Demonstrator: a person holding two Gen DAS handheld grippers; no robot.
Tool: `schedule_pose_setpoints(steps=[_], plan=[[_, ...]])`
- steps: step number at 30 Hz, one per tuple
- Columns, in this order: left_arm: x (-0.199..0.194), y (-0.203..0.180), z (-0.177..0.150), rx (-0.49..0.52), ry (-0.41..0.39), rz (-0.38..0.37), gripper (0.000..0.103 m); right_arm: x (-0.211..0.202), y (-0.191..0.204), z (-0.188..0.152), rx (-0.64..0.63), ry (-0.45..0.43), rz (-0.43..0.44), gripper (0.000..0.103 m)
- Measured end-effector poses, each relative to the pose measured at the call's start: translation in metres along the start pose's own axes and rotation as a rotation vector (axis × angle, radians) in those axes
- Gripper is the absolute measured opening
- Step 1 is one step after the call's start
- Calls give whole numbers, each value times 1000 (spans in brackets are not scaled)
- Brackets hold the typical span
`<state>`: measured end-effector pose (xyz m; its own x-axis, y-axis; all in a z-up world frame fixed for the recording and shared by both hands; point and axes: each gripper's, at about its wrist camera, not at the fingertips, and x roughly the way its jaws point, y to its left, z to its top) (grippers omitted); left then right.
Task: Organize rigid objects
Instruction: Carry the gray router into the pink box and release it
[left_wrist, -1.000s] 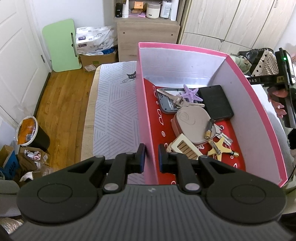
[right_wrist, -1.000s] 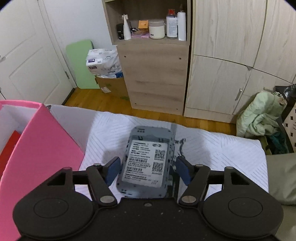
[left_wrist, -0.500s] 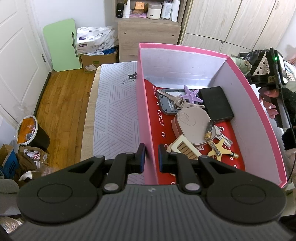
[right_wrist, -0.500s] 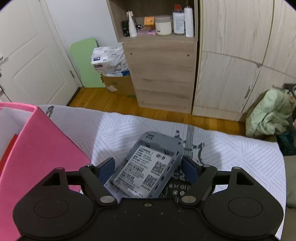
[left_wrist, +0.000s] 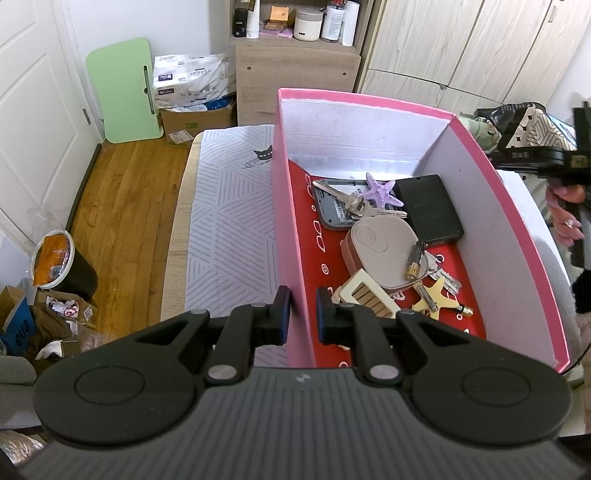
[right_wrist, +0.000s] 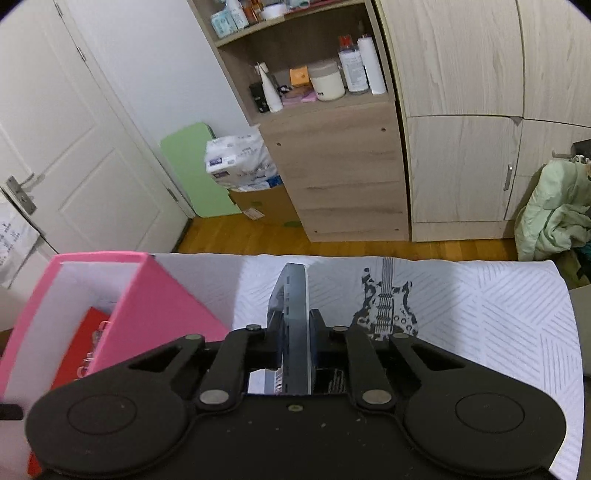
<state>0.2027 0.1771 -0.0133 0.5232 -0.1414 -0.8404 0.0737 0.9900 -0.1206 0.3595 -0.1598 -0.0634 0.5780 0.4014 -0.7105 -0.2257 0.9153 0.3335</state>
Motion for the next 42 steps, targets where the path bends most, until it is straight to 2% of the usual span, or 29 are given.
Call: schedule_pose_setpoints(steps=[9, 11, 15, 18, 24, 29, 33, 39, 42], plan=[[0, 0, -1, 2, -4, 8, 12, -69, 41, -10, -97, -135, 64, 16], [0, 0, -1, 0, -5, 7, 12, -86, 55, -13, -131, -150, 126, 16], [-1, 0, -1, -6, -5, 1, 12, -102, 68, -16, -101, -111, 315, 16], [0, -1, -1, -2, -6, 2, 12, -99, 89, -24, -153, -81, 338, 16], [-2, 1, -2, -6, -10, -7, 12, -75, 142, -54, -389, -47, 193, 16], [-3, 2, -3, -6, -18, -12, 12, -70, 170, -70, -552, 19, 235, 16], [-2, 2, -4, -7, -19, -13, 12, -63, 186, -80, -665, 17, 154, 16], [-3, 1, -4, -4, -19, -13, 12, -51, 201, -99, -865, -77, -121, 16], [-3, 1, -4, -2, -20, -12, 12, -39, 206, -102, -934, -73, -188, 16]])
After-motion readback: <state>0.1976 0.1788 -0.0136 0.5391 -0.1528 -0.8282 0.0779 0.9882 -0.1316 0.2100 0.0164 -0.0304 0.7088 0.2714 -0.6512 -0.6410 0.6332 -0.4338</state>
